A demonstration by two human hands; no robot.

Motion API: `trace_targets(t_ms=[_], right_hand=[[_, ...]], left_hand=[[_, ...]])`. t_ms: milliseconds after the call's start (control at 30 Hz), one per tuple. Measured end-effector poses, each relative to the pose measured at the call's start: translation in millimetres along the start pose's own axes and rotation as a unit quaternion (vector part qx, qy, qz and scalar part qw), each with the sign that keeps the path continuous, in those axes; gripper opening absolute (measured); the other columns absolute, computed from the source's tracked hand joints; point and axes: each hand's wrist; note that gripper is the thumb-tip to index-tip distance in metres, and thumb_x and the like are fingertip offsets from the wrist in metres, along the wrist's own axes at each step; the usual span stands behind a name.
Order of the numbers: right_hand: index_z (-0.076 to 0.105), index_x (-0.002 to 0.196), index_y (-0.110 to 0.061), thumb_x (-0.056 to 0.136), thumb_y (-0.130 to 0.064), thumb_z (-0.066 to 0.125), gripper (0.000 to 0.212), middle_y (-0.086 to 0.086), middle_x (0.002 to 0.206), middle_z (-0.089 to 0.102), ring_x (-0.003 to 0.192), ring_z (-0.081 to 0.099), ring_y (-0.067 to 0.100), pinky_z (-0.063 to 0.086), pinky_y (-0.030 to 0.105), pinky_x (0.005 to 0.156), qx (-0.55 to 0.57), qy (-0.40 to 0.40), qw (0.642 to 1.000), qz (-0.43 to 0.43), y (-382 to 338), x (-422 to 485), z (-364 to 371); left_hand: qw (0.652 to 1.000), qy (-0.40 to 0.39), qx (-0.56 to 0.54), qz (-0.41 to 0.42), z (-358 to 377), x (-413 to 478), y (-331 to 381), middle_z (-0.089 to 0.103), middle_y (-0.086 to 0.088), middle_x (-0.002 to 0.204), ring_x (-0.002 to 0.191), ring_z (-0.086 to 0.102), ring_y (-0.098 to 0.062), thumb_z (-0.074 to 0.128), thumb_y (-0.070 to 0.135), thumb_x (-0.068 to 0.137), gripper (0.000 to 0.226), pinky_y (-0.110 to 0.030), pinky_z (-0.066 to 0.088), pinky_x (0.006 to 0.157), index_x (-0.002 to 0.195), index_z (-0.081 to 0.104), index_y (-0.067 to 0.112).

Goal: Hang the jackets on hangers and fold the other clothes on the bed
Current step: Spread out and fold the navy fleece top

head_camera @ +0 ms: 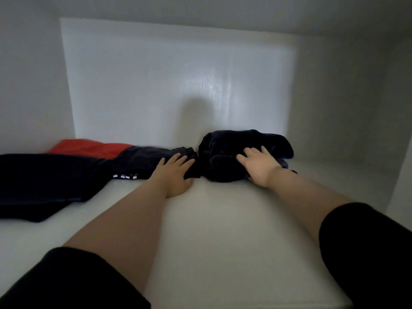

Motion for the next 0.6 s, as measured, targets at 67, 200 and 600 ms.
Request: trace_targets(t_ms=[67, 200, 600], right_hand=[[0.032, 0.138, -0.013, 0.088, -0.020, 0.058, 0.057, 0.011, 0.130, 0.040, 0.121, 0.039, 0.029, 0.018, 0.053, 0.113, -0.014, 0.043, 0.999, -0.004, -8, -1, 7], [0.037, 0.133, -0.014, 0.082, -0.045, 0.057, 0.063, 0.007, 0.130, 0.042, 0.123, 0.038, 0.026, 0.023, 0.047, 0.112, 0.075, -0.016, 0.997, 0.001, -11, -4, -5], [0.052, 0.118, -0.005, 0.100, -0.033, 0.029, 0.041, 0.020, 0.121, 0.058, 0.113, 0.051, 0.036, 0.035, 0.035, 0.083, 0.317, 0.261, 0.889, 0.204, 60, 122, -111]], left_hand=[[1.000, 0.004, 0.000, 0.002, -2, -1, 2, 0.005, 0.002, 0.161, 0.148, -0.003, -0.017, 0.033, 0.046, 0.097, 0.066, -0.048, 0.003, 0.117, 0.153, 0.005, 0.027], [1.000, 0.023, -0.008, 0.014, -4, -5, 7, 0.006, 0.002, 0.161, 0.148, 0.002, -0.017, 0.034, 0.045, 0.097, 0.068, -0.047, 0.005, 0.117, 0.153, 0.002, 0.024], [0.999, 0.044, -0.022, 0.020, -1, -2, 5, 0.013, 0.000, 0.160, 0.147, 0.006, -0.016, 0.034, 0.044, 0.097, 0.064, -0.046, 0.005, 0.117, 0.153, 0.008, 0.026]])
Point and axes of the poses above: each hand's wrist, its own x-axis towards the middle knuckle, its own z-axis out of the palm, y = z × x
